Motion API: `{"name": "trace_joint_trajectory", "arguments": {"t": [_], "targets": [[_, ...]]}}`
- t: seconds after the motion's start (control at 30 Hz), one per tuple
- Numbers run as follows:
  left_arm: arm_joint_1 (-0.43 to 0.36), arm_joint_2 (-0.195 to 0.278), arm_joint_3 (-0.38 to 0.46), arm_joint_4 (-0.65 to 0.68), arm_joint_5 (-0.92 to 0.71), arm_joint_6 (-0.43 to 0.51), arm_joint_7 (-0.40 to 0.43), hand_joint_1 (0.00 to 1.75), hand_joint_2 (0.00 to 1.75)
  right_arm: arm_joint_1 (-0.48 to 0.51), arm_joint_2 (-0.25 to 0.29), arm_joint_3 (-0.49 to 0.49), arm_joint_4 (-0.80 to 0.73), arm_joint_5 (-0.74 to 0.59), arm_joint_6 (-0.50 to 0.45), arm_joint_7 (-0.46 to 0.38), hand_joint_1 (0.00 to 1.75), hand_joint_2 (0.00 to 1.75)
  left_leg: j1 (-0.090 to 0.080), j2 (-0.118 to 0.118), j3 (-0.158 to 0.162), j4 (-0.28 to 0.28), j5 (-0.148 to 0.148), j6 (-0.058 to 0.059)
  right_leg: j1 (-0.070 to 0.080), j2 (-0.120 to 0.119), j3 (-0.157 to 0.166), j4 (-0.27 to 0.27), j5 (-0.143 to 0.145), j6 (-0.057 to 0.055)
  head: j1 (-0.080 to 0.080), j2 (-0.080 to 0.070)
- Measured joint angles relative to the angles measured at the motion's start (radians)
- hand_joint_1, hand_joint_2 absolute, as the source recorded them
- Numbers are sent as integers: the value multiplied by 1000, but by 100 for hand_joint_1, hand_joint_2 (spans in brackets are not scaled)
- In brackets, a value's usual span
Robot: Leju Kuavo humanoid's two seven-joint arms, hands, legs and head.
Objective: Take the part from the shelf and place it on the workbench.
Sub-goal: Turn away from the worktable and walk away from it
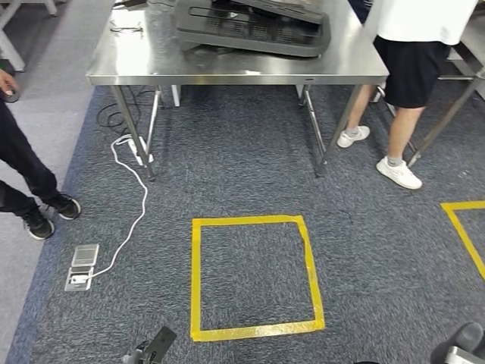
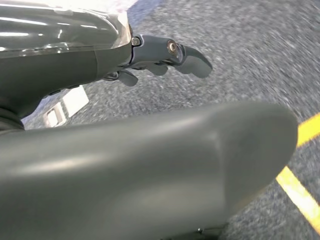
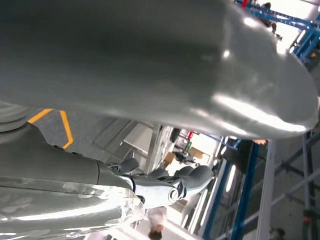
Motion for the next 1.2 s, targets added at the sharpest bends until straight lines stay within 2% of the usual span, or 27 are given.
{"name": "trace_joint_trajectory", "arguments": {"t": [0.07, 0.1, 0.13, 0.17, 0.2, 0.27, 0.3, 0.33, 0.4, 0.47, 0.53, 0.57, 0.6, 0.63, 0.67, 0.7, 0.77, 0.83, 0.9, 0.93, 0.97, 1.03, 1.07, 1.1, 1.13, 1.17, 1.2], "targets": [[4, 0, 0, 0, 0, 1, 0, 0, 0, 0, 0, 0, 0, -2, 0, 0, 0, 0, 0, 29, -2, 0, 0, 0, -6, -22, -56, 128, -56, 9, 1, 0], [4, 0, 0, 0, 0, 1, 1, 0, 0, 1, 0, 0, 0, -2, 0, 0, 0, 0, 0, 43, -3, 1, 0, 0, -8, -26, -66, 157, -61, 12, 1, 0], [4, 0, 0, 0, 0, 2, 1, 0, 0, 2, 0, 0, 1, -3, 0, 0, 0, 0, 0, 56, -3, 1, -1, -1, -10, -30, -58, 146, -47, 13, 1, 0], [3, 0, 0, 0, 0, 2, 1, 0, 0, 3, 0, 0, 1, -3, 0, 0, 0, 0, 0, 67, -2, 1, -1, -2, -11, -36, -28, 95, -18, 13, 1, 0], [1, 0, 0, 0, 0, 2, 1, 0, 0, 3, 0, 0, 0, -4, 0, 0, 0, 0, 0, 77, 0, 0, -2, -3, -11, -51, 14, 18, 16, 11, 1, 0], [-1, 0, 0, 0, 0, 2, 1, 0, 0, 2, 0, 0, 0, -4, 0, 0, 0, 0, -3, 92, 2, 0, -4, -11, -3, -83, 75, -103, 53, 1, 0, 0], [-2, 0, 0, 0, 0, 2, 1, 0, 0, 2, 0, 0, -1, -5, -1, 0, 0, 0, -4, 99, 3, -1, -4, -16, 1, -90, 86, -128, 57, -4, 0, 0], [-2, 0, 0, 0, -1, 2, 1, 0, 0, 2, 0, -1, -1, -6, -2, 0, 0, 0, -5, 106, 4, -3, -4, -22, 5, -87, 83, -130, 55, -10, -1, 0], [-2, -1, 0, 0, -1, 2, 1, 0, 0, 6, -1, -2, -3, -8, -3, 0, 0, 0, -3, 112, 10, -6, -7, -35, 6, -67, 82, -137, 62, -24, -1, 0], [-3, -2, 0, 0, -1, 4, 1, 0, 0, 7, -1, -3, -6, -10, -3, 0, 0, 0, -1, 79, -3, 37, -44, -40, 2, -50, 87, -150, 72, -41, -3, 0], [0, -2, 0, 0, -1, 5, 1, 0, 0, 6, -1, -4, -7, -11, -3, -1, 0, 0, -2, 36, -54, 158, -111, -39, 1, -29, 87, -155, 77, -50, -5, 0], [2, -2, 0, 0, -1, 5, 1, 0, 0, 7, -1, -5, -7, -12, -2, -1, 0, 0, -3, 27, -82, 221, -135, -38, 3, -16, 86, -154, 77, -52, -5, 0], [4, -2, 0, 0, -1, 5, 1, 0, 0, 8, -1, -5, -7, -12, -1, -1, 0, 0, -5, 23, -101, 260, -143, -37, 5, -3, 86, -153, 77, -53, -5, 0], [5, -1, 0, 0, -1, 5, 2, 0, 0, 8, -1, -6, -7, -12, 0, -1, 0, 0, -6, 21, -103, 261, -130, -36, 6, 12, 86, -151, 77, -53, -5, 0], [5, -1, 0, 0, -1, 6, 2, 0, 0, 9, -1, -6, -7, -12, 1, -2, 0, 0, -7, 17, -88, 223, -99, -34, 6, 27, 86, -149, 77, -52, -5, 0], [4, -1, 0, 0, -1, 6, 2, 0, 0, 9, -1, -6, -7, -12, 1, -2, 0, 0, -6, 6, -62, 159, -59, -31, 6, 41, 85, -144, 75, -51, -5, 0], [3, -1, 0, 0, -1, 7, 2, 0, 0, 8, -1, -7, -7, -13, 1, -2, 0, 0, -2, -37, -15, 45, -10, -26, 7, 67, 76, -130, 69, -45, -4, 0], [3, -1, 0, 0, -1, 8, 2, 0, 0, 10, -1, -9, -7, -13, 1, -3, 0, 0, -2, -61, -4, 10, -8, -24, 4, 88, 62, -120, 69, -35, -3, 0], [1, -1, 1, 0, -1, 8, 2, 0, 0, 14, -1, -11, -8, -13, 1, -3, 0, 0, -3, -43, -4, 5, -6, -16, 0, 100, 54, -118, 70, -24, -4, 0], [-1, -1, 1, 0, -1, 8, 2, 0, 0, 16, -1, -13, -8, -14, 1, -3, 0, 0, -1, -33, -2, 3, -5, -11, 1, 85, 49, -109, 64, -18, -2, 0], [-2, -2, 1, 0, -1, 9, 1, 0, 0, 15, -1, -14, -9, -14, 2, -4, 0, 0, 1, -21, -1, 0, -4, -6, 1, 59, 36, -82, 47, -13, 0, 0], [-1, -2, 1, 0, -1, 10, 1, 0, 0, 13, -2, -15, -10, -15, 2, -4, 0, 0, 2, 5, 2, -1, -5, -1, 0, -2, -18, 29, -9, 0, 4, 0], [1, -2, 1, 0, -1, 10, 1, 0, 0, 13, -2, -16, -10, -16, 2, -4, 0, 0, 2, 21, 3, -1, -7, 0, -4, -16, -53, 97, -35, 5, 4, 0], [3, -2, 1, 0, -1, 10, 1, 0, 0, 15, -2, -17, -10, -16, 2, -4, 0, 0, 1, 35, 3, -1, -8, 0, -7, -23, -79, 145, -47, 8, 4, 0], [3, -2, 1, 0, -1, 11, 1, 0, 0, 17, -2, -18, -10, -17, 2, -4, 0, 0, 2, 48, 5, -1, -10, -2, -10, -27, -89, 159, -41, 11, 4, 0], [3, -2, 1, 0, -1, 12, 2, 0, 0, 19, -2, -19, -10, -18, 2, -4, 0, 0, 2, 60, 7, -1, -13, -4, -12, -31, -76, 132, -16, 12, 4, 0], [2, -3, 1, 0, -1, 12, 2, 0, 0, 20, -2, -20, -11, -20, 3, -5, 0, 0, 2, 70, 12, -1, -16, -6, -13, -41, -45, 69, 21, 11, 4, 0]]}}
